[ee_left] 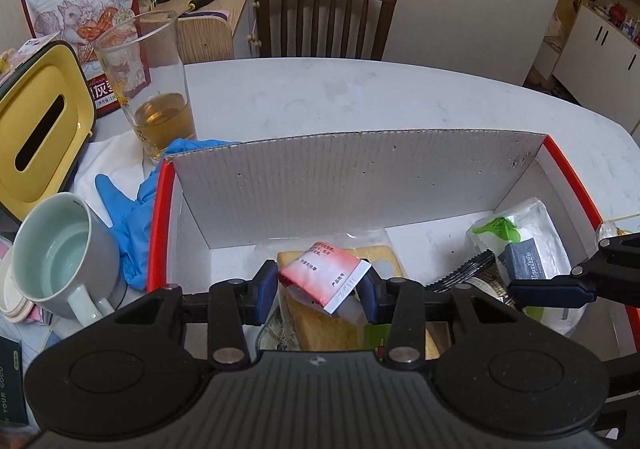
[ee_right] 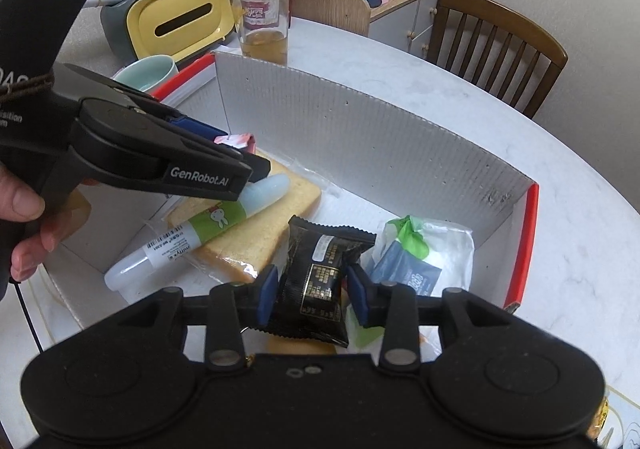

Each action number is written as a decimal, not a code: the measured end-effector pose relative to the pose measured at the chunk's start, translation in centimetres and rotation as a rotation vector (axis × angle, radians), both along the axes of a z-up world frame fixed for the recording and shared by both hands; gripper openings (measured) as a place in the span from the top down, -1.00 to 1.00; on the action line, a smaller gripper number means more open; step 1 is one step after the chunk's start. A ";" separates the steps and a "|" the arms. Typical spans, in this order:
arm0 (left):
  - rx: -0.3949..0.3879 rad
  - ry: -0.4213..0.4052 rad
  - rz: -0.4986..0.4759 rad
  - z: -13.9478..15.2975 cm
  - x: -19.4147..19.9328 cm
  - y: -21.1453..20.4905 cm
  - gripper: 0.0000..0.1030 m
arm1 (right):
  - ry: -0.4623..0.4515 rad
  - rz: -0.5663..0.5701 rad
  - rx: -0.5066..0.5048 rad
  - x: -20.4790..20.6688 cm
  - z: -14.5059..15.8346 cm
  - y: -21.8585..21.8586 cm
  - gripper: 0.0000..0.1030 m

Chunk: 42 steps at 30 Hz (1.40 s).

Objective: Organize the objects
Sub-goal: 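Lower both grippers into the box and open them to release the packets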

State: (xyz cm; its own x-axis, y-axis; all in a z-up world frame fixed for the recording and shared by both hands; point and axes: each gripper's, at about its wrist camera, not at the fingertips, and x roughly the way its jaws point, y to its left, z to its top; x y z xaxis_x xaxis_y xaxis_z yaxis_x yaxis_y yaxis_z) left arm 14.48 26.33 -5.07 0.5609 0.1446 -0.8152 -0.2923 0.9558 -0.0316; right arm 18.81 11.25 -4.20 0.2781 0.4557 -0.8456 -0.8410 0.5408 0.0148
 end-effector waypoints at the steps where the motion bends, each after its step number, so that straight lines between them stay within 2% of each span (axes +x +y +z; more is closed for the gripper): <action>1: -0.002 0.000 -0.001 0.0 0.0 -0.1 0.13 | -0.002 0.000 0.003 0.0 0.1 -0.1 0.19; 7: 0.014 -0.015 -0.005 0.5 -0.4 -1.0 -0.21 | -0.015 -0.005 0.022 -0.2 0.9 -0.8 0.13; 14: 0.013 -0.035 0.000 1.8 -1.2 -1.8 -0.21 | -0.012 -0.026 0.062 -0.1 2.3 -2.6 0.07; 29: 0.017 -0.110 0.009 5.4 -3.7 -5.8 -0.27 | -0.025 -0.023 0.172 -1.1 5.8 -7.3 -0.24; 33: 0.001 -0.124 0.010 6.3 -4.3 -7.2 -0.28 | -0.022 -0.008 0.216 -1.4 6.9 -8.9 -0.42; 42: -0.001 -0.182 0.032 8.2 -5.7 -10.5 -0.46 | -0.023 0.042 0.293 -2.1 8.7 -12.8 -0.71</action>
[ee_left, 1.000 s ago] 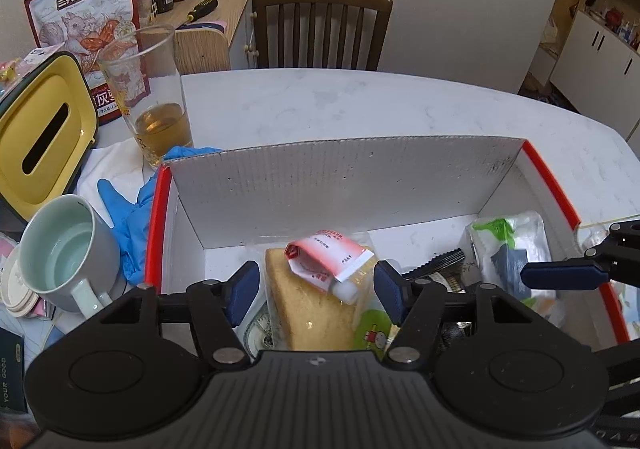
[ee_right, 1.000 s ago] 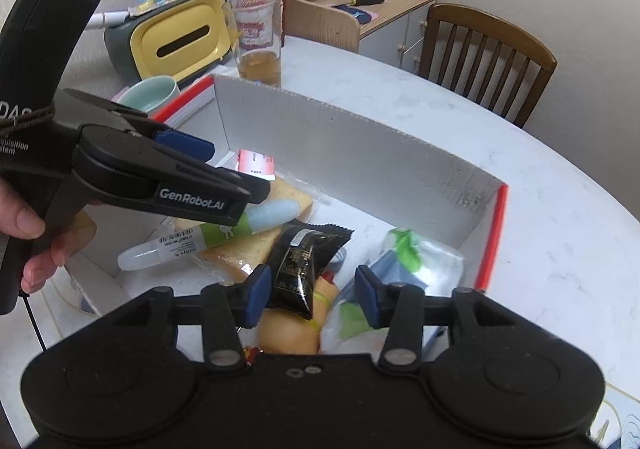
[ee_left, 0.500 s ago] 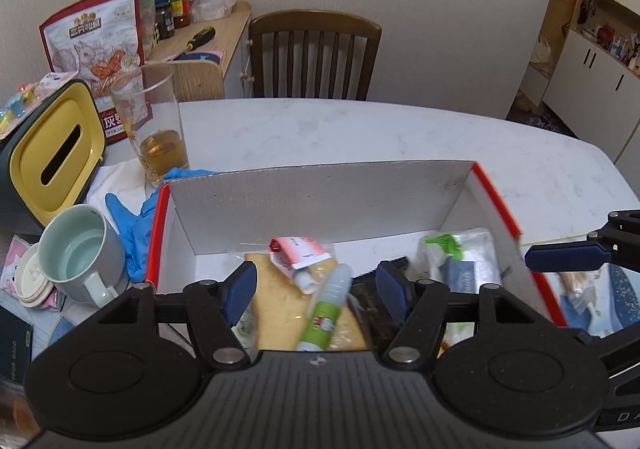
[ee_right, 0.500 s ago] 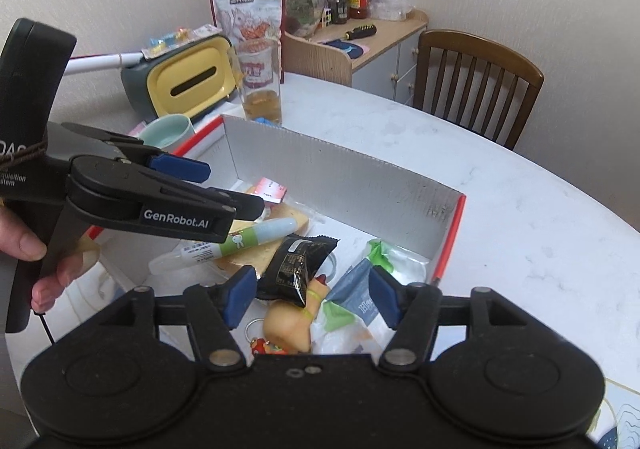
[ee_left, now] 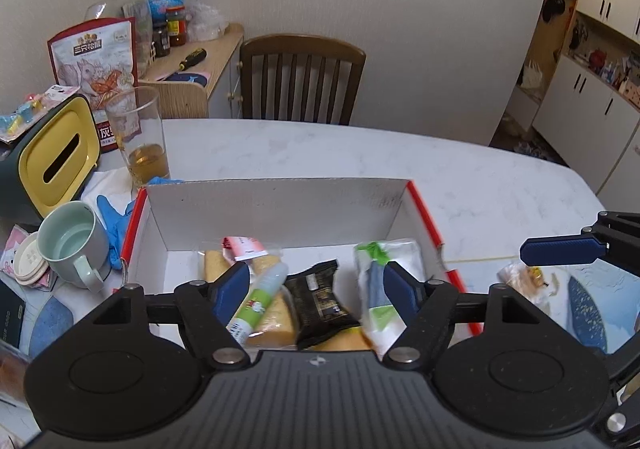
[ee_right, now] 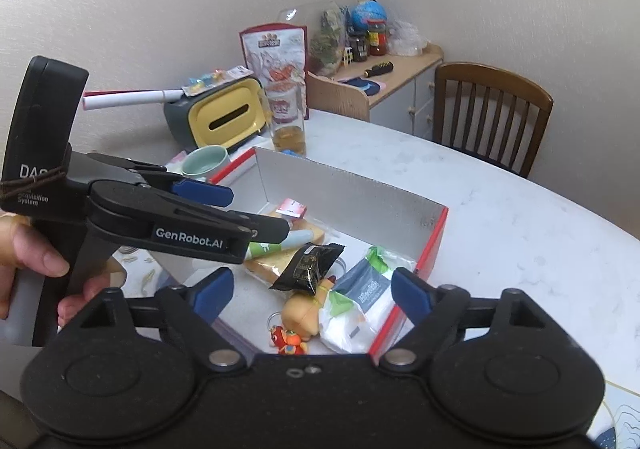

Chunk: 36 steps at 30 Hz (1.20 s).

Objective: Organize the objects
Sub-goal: 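Lower both grippers into the box and open them to release the packets, then move both grippers back toward the cotton swabs and yellow snack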

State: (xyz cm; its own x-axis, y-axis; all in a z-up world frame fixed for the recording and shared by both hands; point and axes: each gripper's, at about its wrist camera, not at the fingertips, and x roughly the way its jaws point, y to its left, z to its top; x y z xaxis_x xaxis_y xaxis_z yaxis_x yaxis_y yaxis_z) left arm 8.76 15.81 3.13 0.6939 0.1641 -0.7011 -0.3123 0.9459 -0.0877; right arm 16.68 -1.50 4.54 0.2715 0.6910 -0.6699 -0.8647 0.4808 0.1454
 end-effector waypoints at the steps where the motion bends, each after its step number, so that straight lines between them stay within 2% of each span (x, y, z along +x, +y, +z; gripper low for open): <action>1: -0.001 -0.004 0.004 0.1 -0.1 -0.4 -0.49 | -0.002 0.002 0.005 0.0 0.2 -0.4 -0.75; 6: -0.007 -0.012 0.020 0.7 -0.6 -2.2 -0.50 | -0.021 0.004 0.031 0.0 0.9 -2.9 -0.95; 8: -0.009 -0.017 0.023 0.9 -0.8 -3.1 -0.51 | -0.027 0.005 0.037 0.0 1.1 -3.9 -0.96; 10: -0.014 -0.023 0.023 0.9 -0.9 -3.9 -0.62 | -0.030 -0.001 0.044 0.2 1.2 -5.0 -0.98; 20: -0.037 -0.028 0.015 0.4 -0.3 -8.6 -0.71 | -0.019 -0.069 0.065 2.5 1.0 -11.3 -0.99; 25: -0.069 -0.045 0.017 -0.2 0.4 -10.9 -0.96 | -0.010 -0.114 0.067 4.0 0.5 -14.4 -0.99; 36: -0.028 -0.045 -0.041 -2.0 2.9 -16.7 -0.97 | -0.001 -0.215 0.048 7.6 -1.2 -20.2 -0.99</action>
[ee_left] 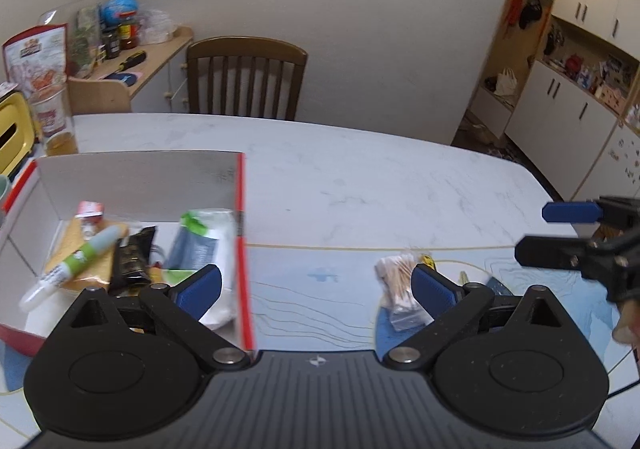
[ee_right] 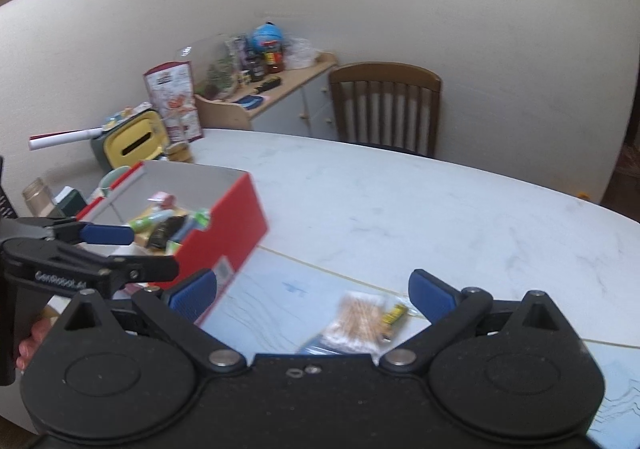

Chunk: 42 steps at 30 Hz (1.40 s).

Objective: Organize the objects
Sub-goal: 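Move both grippers back toward the cotton swabs and yellow snack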

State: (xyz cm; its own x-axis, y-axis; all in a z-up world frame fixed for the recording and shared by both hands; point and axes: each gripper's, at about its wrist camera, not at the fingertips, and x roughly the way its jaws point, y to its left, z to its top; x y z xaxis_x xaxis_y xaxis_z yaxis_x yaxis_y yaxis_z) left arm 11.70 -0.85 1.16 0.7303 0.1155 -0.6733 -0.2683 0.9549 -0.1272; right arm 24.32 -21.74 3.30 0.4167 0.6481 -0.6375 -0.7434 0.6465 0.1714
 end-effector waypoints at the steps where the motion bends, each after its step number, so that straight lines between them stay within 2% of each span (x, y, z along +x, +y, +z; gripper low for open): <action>1: 0.003 0.000 -0.008 -0.2 0.2 -0.5 -0.97 | 0.001 -0.009 -0.004 0.3 -0.2 -0.4 -0.99; 5: 0.019 0.011 -0.051 -1.2 1.2 -2.6 -0.97 | 0.005 -0.048 -0.025 1.7 -1.3 -1.9 -0.99; 8: 0.061 0.034 -0.087 -2.4 2.2 -4.3 -0.97 | 0.024 -0.075 -0.035 2.7 -2.3 -2.7 -0.99; 12: 0.056 0.047 -0.103 -4.4 3.7 -5.7 -0.97 | 0.052 -0.103 -0.055 4.0 -4.0 -3.1 -0.99; 18: 0.081 0.058 -0.076 -7.2 6.7 -7.4 -0.97 | 0.088 -0.146 -0.105 6.2 -6.8 -2.5 -0.97; 24: 0.083 0.116 -0.048 -10.3 9.2 -8.0 -0.97 | 0.140 -0.174 -0.144 7.9 -9.5 -1.0 -0.91; 35: 0.063 0.149 -0.042 -12.7 11.6 -8.4 -0.97 | 0.188 -0.180 -0.198 9.7 -12.2 1.5 -0.72; 42: 0.051 0.152 -0.038 -13.2 12.8 -8.5 -0.97 | 0.212 -0.195 -0.214 10.4 -12.9 2.4 -0.44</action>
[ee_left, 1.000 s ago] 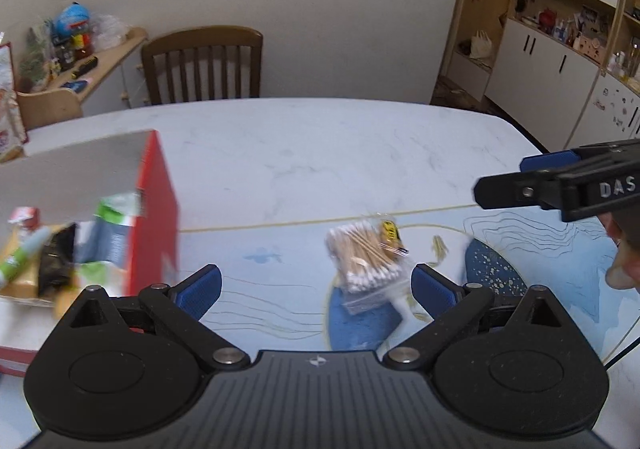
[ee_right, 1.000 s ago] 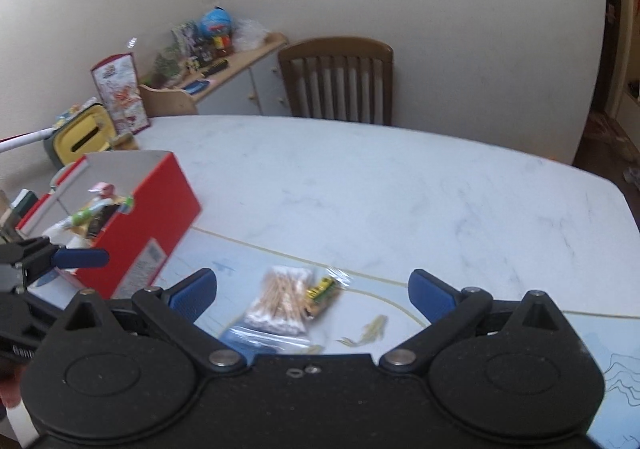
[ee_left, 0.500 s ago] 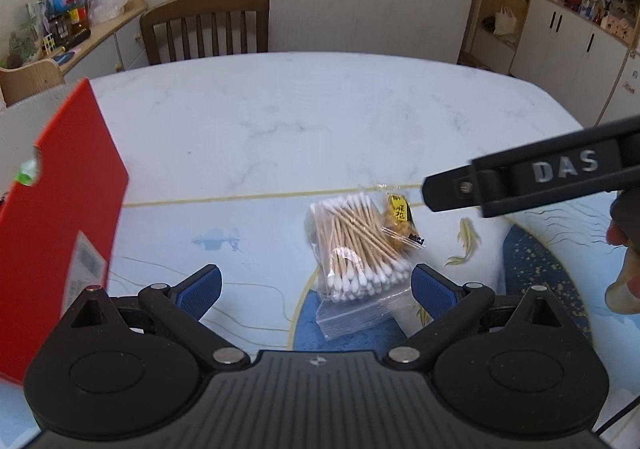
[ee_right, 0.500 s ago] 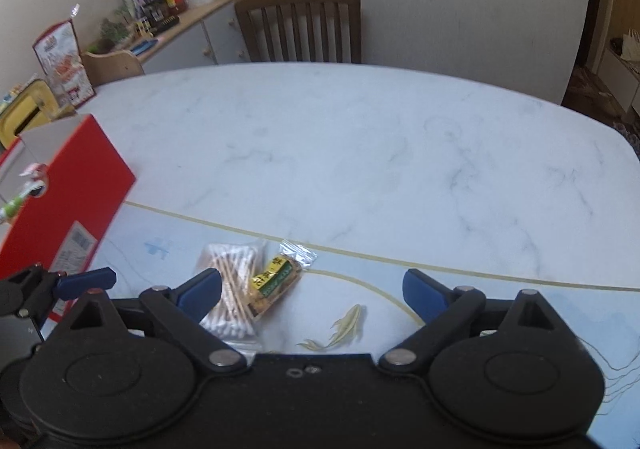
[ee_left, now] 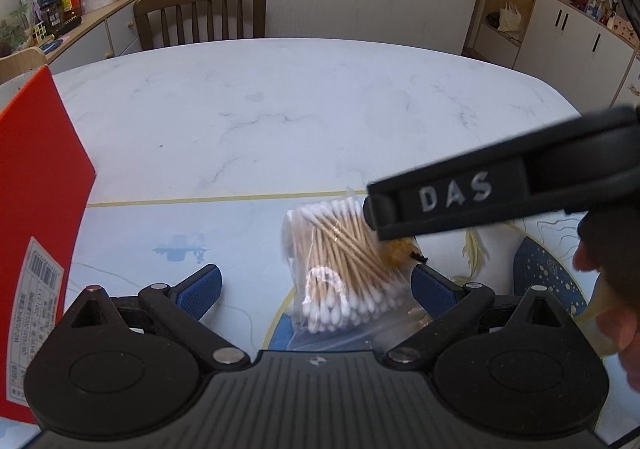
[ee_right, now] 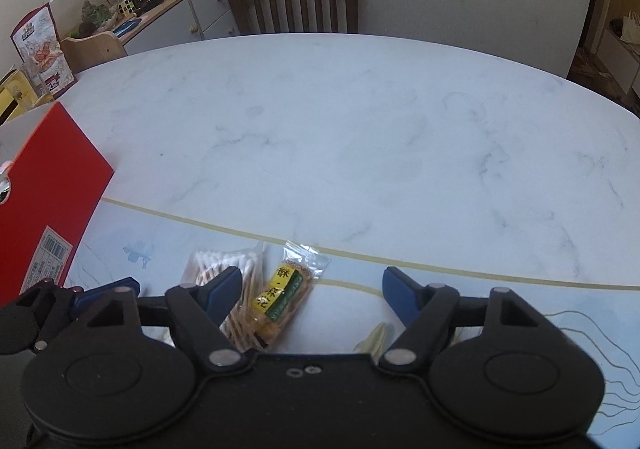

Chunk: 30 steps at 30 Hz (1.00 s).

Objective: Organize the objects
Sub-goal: 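Move both grippers back toward the cotton swabs and yellow snack, then grasp the cotton swab bag with the left gripper while the right gripper grasps the yellow-labelled snack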

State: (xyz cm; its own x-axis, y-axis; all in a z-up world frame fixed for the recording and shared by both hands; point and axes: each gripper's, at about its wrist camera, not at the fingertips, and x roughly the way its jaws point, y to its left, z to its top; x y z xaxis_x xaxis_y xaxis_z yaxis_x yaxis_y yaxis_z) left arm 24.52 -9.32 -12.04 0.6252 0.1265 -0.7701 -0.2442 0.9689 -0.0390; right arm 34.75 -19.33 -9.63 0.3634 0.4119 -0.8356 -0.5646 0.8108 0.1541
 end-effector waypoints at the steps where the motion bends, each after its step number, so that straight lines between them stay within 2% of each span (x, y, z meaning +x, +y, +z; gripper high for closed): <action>1: -0.003 0.000 0.000 -0.1 0.2 0.0 -0.97 | 0.004 -0.001 -0.004 0.0 -0.2 0.1 -0.40; 7: -0.005 0.001 -0.014 -0.6 0.4 -0.2 -0.97 | 0.017 0.009 -0.006 0.0 -0.9 0.2 -0.03; 14: 0.009 -0.001 -0.024 -1.1 0.5 -0.1 -0.96 | -0.014 0.049 -0.023 -0.1 -1.1 -0.3 0.24; 18: 0.036 -0.007 -0.049 -0.9 0.6 -0.3 -0.63 | -0.053 0.083 -0.061 -0.6 -1.1 -0.4 0.46; 20: 0.058 -0.005 -0.058 -0.8 0.7 -0.4 -0.30 | -0.068 0.097 -0.076 -0.9 -1.1 -0.6 0.55; 22: 0.066 -0.006 -0.066 -0.7 0.6 -0.4 -0.12 | -0.082 0.105 -0.092 -1.1 -1.1 -0.7 0.61; 26: 0.042 -0.002 -0.068 -0.3 0.5 0.2 0.11 | -0.084 0.101 -0.102 -1.6 -1.0 -1.3 0.66; 30: 0.009 0.003 -0.053 0.1 0.0 0.6 0.22 | -0.081 0.094 -0.107 -2.2 -0.9 -1.8 0.68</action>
